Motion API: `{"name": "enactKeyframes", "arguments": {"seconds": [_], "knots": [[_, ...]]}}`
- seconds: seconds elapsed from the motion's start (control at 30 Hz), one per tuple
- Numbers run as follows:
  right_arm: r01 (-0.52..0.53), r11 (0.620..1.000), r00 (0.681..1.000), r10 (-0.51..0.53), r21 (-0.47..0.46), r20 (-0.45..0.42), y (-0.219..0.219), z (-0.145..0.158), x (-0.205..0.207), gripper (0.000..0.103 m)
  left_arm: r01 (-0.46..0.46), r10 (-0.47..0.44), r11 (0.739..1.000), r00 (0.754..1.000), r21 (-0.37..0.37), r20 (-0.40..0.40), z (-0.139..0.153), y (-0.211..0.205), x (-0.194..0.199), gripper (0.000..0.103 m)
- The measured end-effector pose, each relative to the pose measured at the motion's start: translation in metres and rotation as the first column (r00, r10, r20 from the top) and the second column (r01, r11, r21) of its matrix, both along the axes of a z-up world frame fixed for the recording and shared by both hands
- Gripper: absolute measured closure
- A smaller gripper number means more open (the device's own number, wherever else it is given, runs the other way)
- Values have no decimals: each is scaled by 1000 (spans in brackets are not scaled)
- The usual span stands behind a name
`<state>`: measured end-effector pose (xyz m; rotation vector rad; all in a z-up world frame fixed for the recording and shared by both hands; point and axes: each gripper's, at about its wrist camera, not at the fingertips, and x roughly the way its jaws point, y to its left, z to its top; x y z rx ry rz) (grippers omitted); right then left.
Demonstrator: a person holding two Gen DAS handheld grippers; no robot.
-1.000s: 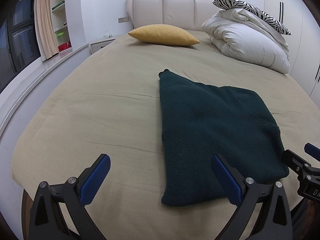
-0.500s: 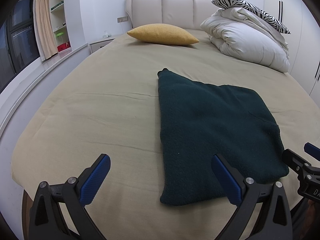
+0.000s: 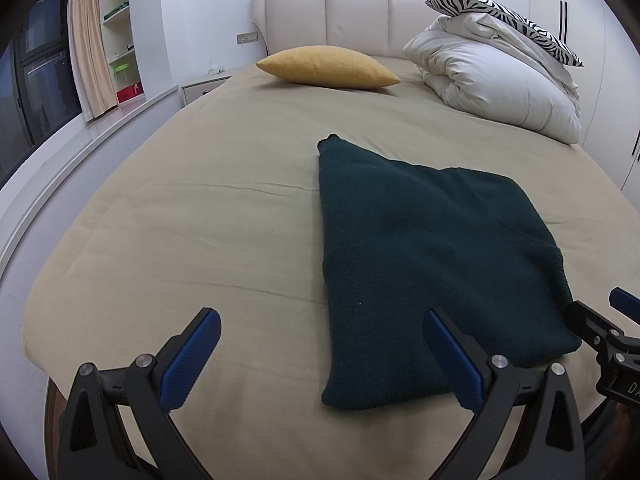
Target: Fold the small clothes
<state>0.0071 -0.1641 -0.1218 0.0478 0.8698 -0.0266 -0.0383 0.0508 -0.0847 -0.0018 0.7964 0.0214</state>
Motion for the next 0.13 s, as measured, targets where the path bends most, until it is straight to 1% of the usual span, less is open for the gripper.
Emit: {"name": "enactKeyframes", "arguments": {"seconds": [0.13], "knots": [[1,1000,1000,-1,2,-1,0,-1,0,0,2,-2,1000,1000,13,9,-1,2,-4,0]]}}
